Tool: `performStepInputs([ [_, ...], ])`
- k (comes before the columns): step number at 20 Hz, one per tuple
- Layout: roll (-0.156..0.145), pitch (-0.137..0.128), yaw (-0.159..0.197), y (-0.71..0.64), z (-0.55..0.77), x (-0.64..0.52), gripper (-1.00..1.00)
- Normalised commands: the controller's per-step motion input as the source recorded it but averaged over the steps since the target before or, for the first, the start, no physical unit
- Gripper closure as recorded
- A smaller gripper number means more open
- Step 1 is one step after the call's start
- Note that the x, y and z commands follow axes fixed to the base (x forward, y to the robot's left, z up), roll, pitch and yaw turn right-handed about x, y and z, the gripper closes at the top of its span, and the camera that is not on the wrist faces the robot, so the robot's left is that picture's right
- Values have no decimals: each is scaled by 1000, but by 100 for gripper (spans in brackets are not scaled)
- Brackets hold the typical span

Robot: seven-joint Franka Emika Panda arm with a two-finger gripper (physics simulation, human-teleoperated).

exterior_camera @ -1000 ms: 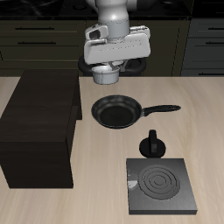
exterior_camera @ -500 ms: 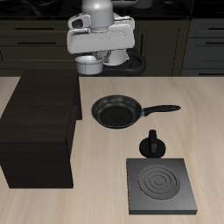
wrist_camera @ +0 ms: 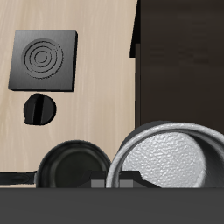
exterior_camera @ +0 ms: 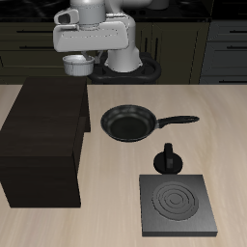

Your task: Place the ramekin on top of the wooden shelf

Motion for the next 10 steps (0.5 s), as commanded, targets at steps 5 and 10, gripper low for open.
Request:
performStepInputs([
  [5,-39,1,6,-357,11,9,100],
  [10,-27,19,-43,-362,-1,22,100],
])
